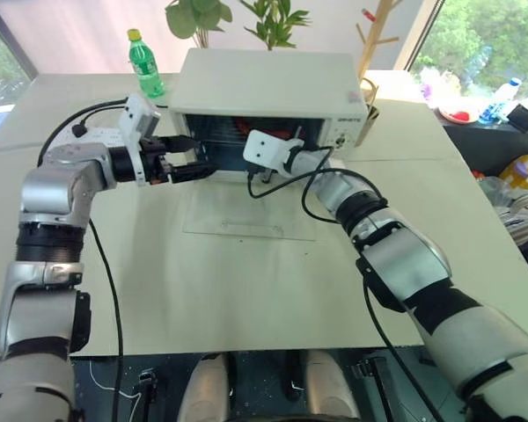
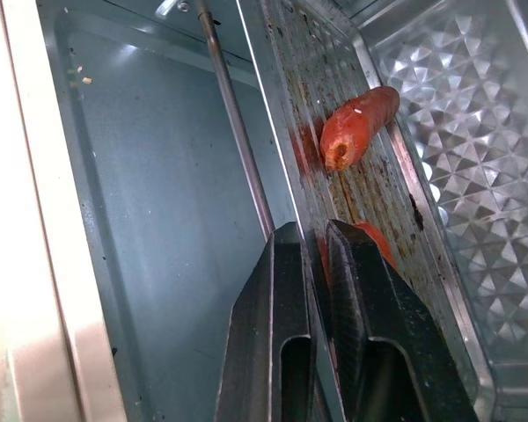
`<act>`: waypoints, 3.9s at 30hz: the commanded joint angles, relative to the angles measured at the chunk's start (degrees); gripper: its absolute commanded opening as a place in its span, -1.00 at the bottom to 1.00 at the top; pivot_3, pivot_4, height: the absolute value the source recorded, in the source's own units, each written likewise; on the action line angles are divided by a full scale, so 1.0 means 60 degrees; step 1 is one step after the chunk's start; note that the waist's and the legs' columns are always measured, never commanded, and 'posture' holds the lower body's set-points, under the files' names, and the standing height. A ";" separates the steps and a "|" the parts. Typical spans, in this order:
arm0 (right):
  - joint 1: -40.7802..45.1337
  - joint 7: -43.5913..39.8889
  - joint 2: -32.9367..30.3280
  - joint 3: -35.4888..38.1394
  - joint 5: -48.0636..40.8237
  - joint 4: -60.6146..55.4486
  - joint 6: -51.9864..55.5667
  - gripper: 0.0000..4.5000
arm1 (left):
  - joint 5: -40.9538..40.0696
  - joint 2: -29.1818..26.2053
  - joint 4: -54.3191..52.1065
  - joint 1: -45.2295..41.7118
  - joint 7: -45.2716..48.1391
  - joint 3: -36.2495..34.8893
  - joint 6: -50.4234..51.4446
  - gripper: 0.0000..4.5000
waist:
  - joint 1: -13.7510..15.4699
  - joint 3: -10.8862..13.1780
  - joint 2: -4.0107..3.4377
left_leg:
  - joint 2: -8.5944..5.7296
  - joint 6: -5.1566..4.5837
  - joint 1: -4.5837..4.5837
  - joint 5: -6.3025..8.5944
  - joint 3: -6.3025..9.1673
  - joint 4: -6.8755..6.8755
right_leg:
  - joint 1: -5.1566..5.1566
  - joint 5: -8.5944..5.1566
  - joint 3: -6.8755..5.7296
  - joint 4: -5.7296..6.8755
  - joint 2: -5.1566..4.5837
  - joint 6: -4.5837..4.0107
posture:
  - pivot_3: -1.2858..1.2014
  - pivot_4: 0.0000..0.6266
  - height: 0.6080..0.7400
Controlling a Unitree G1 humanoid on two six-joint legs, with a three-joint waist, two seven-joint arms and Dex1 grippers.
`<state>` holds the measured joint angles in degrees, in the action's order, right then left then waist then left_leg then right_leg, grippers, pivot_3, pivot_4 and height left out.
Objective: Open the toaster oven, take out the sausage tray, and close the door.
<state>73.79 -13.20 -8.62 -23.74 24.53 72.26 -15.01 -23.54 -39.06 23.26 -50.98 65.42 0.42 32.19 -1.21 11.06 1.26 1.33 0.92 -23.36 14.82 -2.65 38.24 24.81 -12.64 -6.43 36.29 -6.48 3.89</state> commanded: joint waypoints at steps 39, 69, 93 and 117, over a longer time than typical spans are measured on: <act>-0.1984 -0.1427 -0.0453 0.0221 0.0189 -0.4361 0.0818 0.98 | 0.1389 0.0722 0.3223 -0.2182 0.0979 -0.0103 -0.1870 1.00 | -0.0005 0.0001 -0.0002 | -0.0001 -0.0002 -0.0002 0.0000 -0.0002 0.0003 | 0.0008 0.0000 0.0000 0.0007 0.0003 0.0000 | 0.03 -0.52 0.65; -0.0437 -0.0213 0.0012 -0.0237 0.0874 -0.1596 -0.0003 0.98 | 0.1312 0.0642 0.2936 -0.1980 0.0813 -0.0269 -0.1830 1.00 | -0.0013 0.0002 -0.0003 | 0.0000 0.0002 -0.0003 -0.0003 -0.0003 0.0002 | 0.0010 0.0001 0.0001 0.0008 0.0003 0.0000 | 0.03 -0.52 0.65; -0.0503 -0.0246 0.0084 -0.0191 0.0921 -0.1606 -0.0215 -0.29 | 0.1337 0.0676 0.3067 -0.2091 0.0870 -0.0228 -0.1834 1.00 | -0.0015 0.0002 -0.0003 | 0.0000 0.0004 -0.0003 -0.0004 -0.0003 0.0002 | 0.0010 0.0001 0.0001 0.0009 0.0003 0.0000 | 0.03 -0.52 0.65; -0.2914 -0.1137 -0.0879 -0.0087 0.1053 -0.6500 0.0737 -0.98 | 0.1397 0.0696 0.3277 -0.2170 0.1040 -0.0168 -0.1881 1.00 | 0.0013 0.0002 -0.0002 | -0.0002 0.0003 -0.0008 -0.0004 -0.0002 0.0001 | 0.0011 0.0000 0.0000 0.0005 0.0004 0.0000 | 0.03 -0.52 0.65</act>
<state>58.34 -18.78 -13.09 -26.03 32.37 41.54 -11.65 -15.26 -34.03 42.84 -61.74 71.76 0.81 21.85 -1.13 11.08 1.24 1.32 0.94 -23.41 14.80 -2.66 38.25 24.88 -12.64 -6.43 36.32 -6.45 3.88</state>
